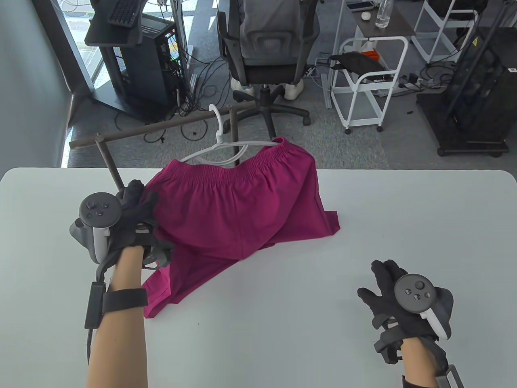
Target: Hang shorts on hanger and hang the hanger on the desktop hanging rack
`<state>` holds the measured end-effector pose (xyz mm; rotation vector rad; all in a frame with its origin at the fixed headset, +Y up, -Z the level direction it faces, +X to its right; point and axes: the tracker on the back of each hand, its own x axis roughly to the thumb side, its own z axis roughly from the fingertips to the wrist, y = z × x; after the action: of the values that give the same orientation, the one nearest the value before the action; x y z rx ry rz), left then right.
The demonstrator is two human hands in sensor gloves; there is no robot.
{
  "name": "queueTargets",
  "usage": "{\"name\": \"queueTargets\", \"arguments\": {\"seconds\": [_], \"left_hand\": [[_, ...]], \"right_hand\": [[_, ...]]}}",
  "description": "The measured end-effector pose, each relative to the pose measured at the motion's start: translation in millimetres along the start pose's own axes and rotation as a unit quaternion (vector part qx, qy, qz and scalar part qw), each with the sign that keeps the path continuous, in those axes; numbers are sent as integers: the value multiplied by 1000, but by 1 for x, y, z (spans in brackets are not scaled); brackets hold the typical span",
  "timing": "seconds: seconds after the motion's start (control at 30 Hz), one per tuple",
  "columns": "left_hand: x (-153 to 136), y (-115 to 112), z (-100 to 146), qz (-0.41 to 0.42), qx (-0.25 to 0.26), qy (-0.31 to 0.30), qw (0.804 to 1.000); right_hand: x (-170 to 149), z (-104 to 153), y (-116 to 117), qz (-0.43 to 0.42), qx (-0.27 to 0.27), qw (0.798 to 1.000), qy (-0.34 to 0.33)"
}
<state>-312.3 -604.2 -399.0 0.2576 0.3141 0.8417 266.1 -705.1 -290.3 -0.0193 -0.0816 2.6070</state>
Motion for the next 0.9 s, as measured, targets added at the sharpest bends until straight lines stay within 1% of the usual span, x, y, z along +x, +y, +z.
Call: {"name": "queueTargets", "arguments": {"seconds": [0.1,0.2,0.37,0.5,0.63,0.73,0.83,0.9], "left_hand": [[2,6,9,-8,0,-12,1000],[8,10,23,-18,-4,-45,999],[28,17,52,-53,5,-130,990],[48,16,84,-84,6,-207,975],[63,6,120,-127,26,-284,950],[67,-3,140,-157,42,-314,935],[67,-19,160,-172,58,-340,923],[63,-33,170,-180,55,-352,917]], "right_hand": [[9,3,0,6,-4,1000,-16],[20,7,0,12,-8,999,-34],[42,18,-1,27,-33,996,-80],[57,27,-1,44,-52,991,-112],[65,31,1,58,-66,987,-136],[68,32,2,67,-71,985,-142],[71,33,5,76,-71,983,-150],[73,33,7,84,-72,982,-156]]}}
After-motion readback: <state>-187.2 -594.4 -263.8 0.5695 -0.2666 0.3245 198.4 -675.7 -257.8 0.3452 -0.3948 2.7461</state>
